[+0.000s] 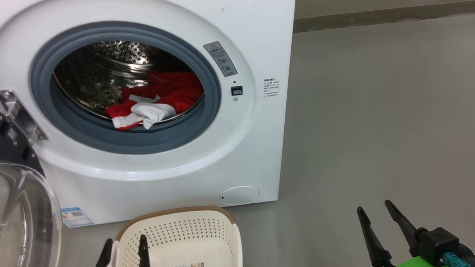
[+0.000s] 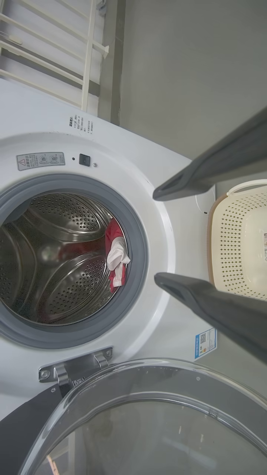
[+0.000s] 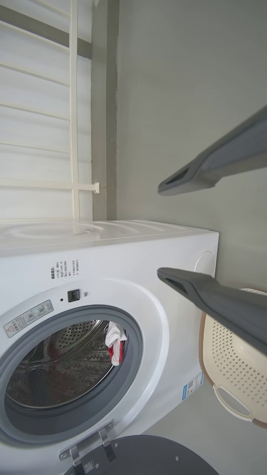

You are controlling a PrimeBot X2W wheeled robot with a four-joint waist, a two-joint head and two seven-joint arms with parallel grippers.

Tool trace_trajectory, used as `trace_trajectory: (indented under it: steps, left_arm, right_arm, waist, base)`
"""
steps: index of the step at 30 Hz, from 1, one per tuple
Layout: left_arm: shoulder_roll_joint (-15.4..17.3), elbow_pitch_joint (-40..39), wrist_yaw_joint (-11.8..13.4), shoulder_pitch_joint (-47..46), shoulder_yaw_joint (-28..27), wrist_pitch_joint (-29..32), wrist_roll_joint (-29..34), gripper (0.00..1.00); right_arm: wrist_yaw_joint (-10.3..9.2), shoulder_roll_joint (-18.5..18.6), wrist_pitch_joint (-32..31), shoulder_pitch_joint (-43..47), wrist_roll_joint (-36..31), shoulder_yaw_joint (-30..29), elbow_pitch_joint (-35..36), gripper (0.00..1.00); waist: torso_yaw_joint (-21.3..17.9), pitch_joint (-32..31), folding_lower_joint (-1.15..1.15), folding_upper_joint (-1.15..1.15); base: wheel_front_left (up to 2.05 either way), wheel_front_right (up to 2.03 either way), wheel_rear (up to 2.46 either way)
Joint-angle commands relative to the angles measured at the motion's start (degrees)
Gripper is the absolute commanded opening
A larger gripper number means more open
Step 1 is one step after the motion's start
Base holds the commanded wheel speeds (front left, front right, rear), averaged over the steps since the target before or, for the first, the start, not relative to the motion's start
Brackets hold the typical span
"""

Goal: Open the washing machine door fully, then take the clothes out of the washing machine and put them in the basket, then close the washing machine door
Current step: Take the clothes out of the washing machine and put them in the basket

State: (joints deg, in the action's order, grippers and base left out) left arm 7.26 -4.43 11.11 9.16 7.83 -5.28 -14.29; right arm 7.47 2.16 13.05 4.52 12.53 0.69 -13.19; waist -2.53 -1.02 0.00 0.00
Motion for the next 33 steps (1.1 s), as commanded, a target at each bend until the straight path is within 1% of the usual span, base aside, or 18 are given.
trace_trajectory:
  steps: [1, 8, 14, 18, 19, 24, 29, 33]
  left_arm:
    - [0.5, -1.1, 0.3, -2.7, -1.5, -0.2, -0.3, 1.00]
    - [0.2, 0.5, -0.1, -4.7, -0.4, -0.8, -0.3, 1.00]
    - [-0.4, 5.5, -1.9, -9.1, 0.5, -2.8, -1.4, 1.00]
    - [-0.9, 11.3, -3.6, -14.4, 1.0, -4.0, -2.6, 1.00]
    - [-0.9, 11.3, -3.6, -14.4, 1.0, -4.0, -2.6, 1.00]
    - [-1.1, 20.0, -6.0, -23.0, 1.6, -5.6, -3.2, 1.00]
    - [-1.5, 28.9, -7.6, -32.0, 1.1, -6.3, -4.7, 1.00]
    - [-1.0, 36.0, -8.7, -38.9, 0.7, -6.4, -5.2, 1.00]
  right_arm:
    - [0.02, 0.7, 0.1, -1.4, -0.5, 1.2, 1.3, 1.00]
    - [0.02, 0.7, -0.2, -1.6, -0.6, 1.3, 2.1, 1.00]
    - [0.02, 0.7, -0.8, -3.0, -1.3, 1.2, 3.6, 1.00]
    - [0.02, 0.7, -1.0, -4.5, -1.8, 0.7, 4.6, 1.00]
    - [0.02, 0.7, -1.0, -4.5, -1.8, 0.7, 4.6, 1.00]
    - [0.02, 0.7, -0.8, -6.9, -2.2, 0.5, 5.6, 1.00]
    - [0.02, 0.7, -0.2, -9.6, -2.0, 0.9, 5.7, 1.00]
    - [0.02, 0.7, 0.3, -11.6, -1.3, 1.8, 5.0, 1.00]
  waist:
    - [0.1, 0.1, 0.00, 0.00]
    - [0.3, 1.6, 0.00, 0.00]
    - [0.1, 6.1, 0.00, 0.00]
    - [-0.3, 10.3, 0.00, 0.00]
    - [-0.3, 10.3, 0.00, 0.00]
    - [-1.1, 15.5, 0.00, 0.00]
    - [-2.2, 19.7, 0.00, 0.00]
    - [-3.6, 22.1, 0.00, 0.00]
  base:
    - [0.00, 0.00, 0.00]
    - [0.00, 0.00, 0.00]
    - [0.00, 0.00, 0.00]
    - [0.00, 0.00, 0.00]
    - [0.00, 0.00, 0.00]
    - [0.00, 0.00, 0.00]
    - [0.00, 0.00, 0.00]
    - [0.00, 0.00, 0.00]
